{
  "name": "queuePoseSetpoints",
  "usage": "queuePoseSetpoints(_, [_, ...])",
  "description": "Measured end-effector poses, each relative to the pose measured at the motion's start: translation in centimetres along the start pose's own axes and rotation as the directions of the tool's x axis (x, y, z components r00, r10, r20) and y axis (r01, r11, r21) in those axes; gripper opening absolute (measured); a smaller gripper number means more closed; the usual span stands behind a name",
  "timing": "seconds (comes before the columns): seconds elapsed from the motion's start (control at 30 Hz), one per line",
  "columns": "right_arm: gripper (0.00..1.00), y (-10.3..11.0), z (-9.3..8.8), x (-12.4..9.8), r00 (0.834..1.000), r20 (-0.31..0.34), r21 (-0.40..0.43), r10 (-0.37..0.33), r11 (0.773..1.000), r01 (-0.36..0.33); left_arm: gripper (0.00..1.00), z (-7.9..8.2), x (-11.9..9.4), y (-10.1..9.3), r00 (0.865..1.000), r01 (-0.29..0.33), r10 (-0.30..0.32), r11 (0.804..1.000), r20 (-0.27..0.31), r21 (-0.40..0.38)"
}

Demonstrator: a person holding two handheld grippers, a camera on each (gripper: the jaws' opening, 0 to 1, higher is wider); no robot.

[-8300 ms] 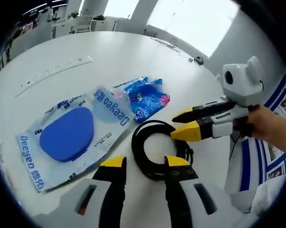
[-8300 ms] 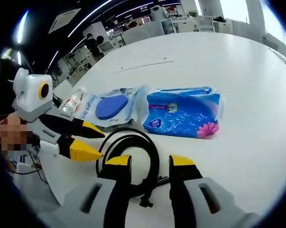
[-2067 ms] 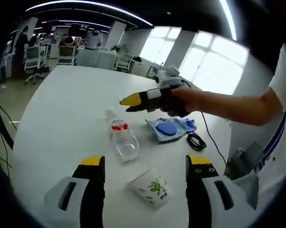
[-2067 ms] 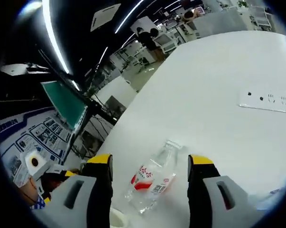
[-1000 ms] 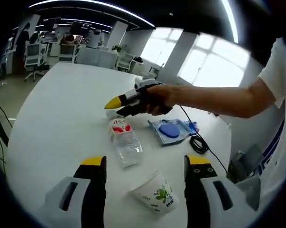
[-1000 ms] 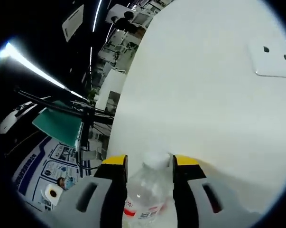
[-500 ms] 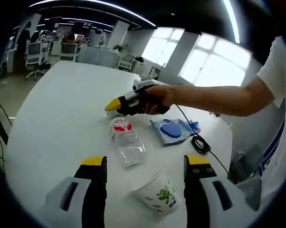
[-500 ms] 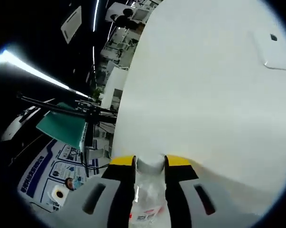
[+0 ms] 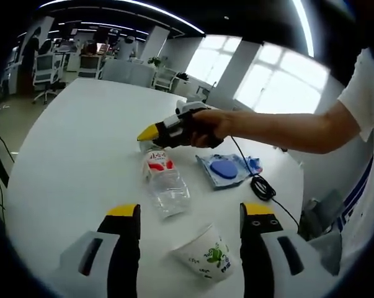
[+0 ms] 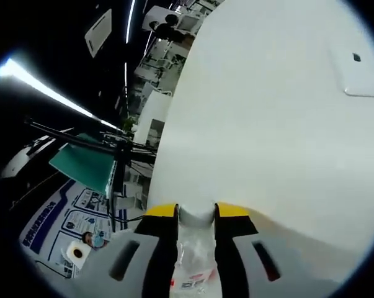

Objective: Arrange the tabletop items into an orderly group along one side of the table until the central work area is clear of visible clutter.

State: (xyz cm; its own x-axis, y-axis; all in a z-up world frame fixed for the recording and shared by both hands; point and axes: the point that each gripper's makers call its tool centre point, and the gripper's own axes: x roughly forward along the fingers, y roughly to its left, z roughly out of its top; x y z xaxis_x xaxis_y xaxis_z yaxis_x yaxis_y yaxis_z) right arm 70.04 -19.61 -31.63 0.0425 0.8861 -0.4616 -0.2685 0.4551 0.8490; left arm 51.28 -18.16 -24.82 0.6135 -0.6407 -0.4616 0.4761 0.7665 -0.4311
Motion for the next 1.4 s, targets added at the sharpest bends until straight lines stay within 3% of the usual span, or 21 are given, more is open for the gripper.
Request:
queuePoseSetpoints(0.73, [0.19,4.7,-0.5,-2.1,0.997,0.075,-0.222,0.018,0.975,0.0,0.65,0.1,0.0,-0.9,1.0,0.014,-0.014,1.0,0.002,0.008])
queuePoseSetpoints(1.1, [0.19,6.9,-0.9,-3.3,0.991,0.134,-0.36,0.021,0.933,0.029,0.65,0.5,1.0,-0.7,1.0,0.03,-0.03,0.999,-0.01,0.033])
queuePoseSetpoints(1.4, [0.19,8.0,-1.3,-3.7,0.988,0.153,-0.437,0.018,0.898,0.051,0.64,3.0,3.9,1.5,0.998,0.058,-0.058,0.993,-0.008,0.107])
